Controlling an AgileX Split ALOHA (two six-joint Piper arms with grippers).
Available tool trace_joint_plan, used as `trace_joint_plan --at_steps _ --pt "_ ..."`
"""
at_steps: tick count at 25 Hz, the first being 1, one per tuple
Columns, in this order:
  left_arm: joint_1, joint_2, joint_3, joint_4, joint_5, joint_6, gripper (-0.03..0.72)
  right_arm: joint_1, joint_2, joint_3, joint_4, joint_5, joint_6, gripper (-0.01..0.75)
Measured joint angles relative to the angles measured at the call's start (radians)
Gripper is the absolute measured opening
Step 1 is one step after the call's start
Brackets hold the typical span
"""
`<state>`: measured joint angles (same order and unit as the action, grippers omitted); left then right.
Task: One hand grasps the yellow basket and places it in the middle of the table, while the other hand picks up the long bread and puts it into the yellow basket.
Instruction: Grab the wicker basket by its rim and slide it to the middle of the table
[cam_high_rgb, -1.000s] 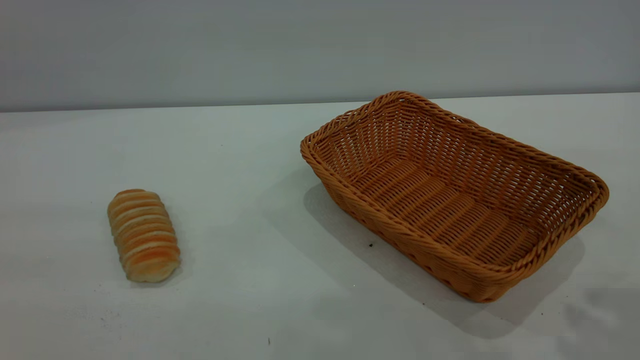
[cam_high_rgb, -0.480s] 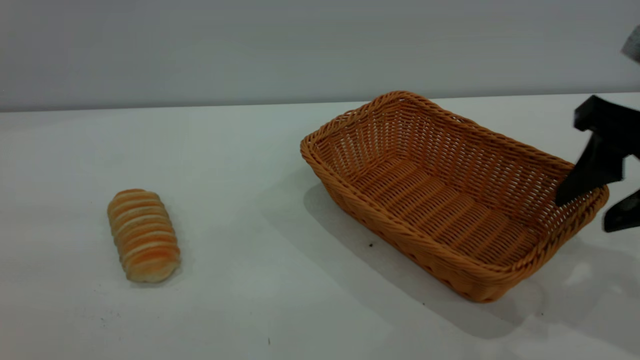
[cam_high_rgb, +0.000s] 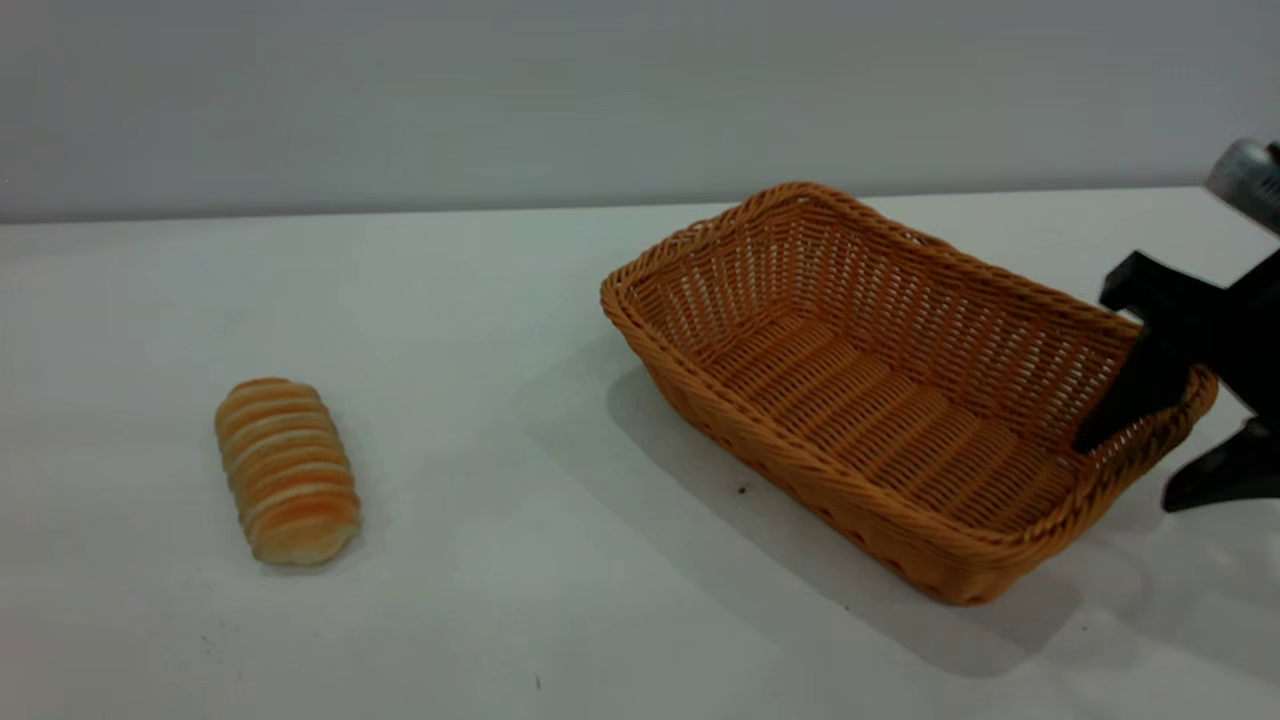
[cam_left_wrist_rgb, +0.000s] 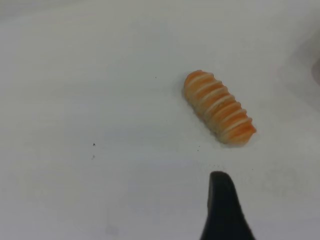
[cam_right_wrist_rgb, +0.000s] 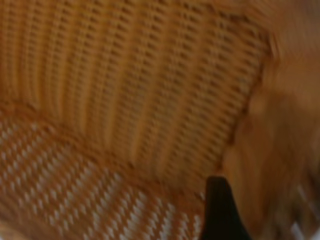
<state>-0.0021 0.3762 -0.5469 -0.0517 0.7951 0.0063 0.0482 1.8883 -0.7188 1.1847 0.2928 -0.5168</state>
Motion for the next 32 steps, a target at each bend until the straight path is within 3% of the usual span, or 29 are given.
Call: trace_joint_plan --at_steps 5,7,9,10,16,20,25,32 --pt "0.0 0.0 0.0 0.0 0.001 0.0 0.513 0.0 0.146 -0.129 0.087 0.032 -0.036 0.497" --pt "0.0 0.0 0.0 0.0 0.006 0.0 0.513 0.0 0.195 -0.152 0.12 0.033 -0.033 0.416" --pt "0.0 0.0 0.0 0.0 0.008 0.0 0.513 0.0 0.224 -0.16 0.132 0.027 -0.032 0.279" --pt "0.0 0.0 0.0 0.0 0.01 0.0 0.513 0.0 0.225 -0.16 0.133 0.025 -0.032 0.262" --pt "0.0 0.0 0.0 0.0 0.012 0.0 0.513 0.0 0.22 -0.176 0.112 0.041 -0.09 0.262" --pt "0.0 0.0 0.0 0.0 0.012 0.0 0.513 0.0 0.219 -0.257 0.011 0.121 -0.076 0.262" --pt "0.0 0.0 0.0 0.0 0.012 0.0 0.513 0.03 0.23 -0.424 -0.279 0.229 0.103 0.262" --pt "0.0 0.0 0.0 0.0 0.012 0.0 0.513 0.159 0.327 -0.675 -0.66 0.405 0.354 0.262"
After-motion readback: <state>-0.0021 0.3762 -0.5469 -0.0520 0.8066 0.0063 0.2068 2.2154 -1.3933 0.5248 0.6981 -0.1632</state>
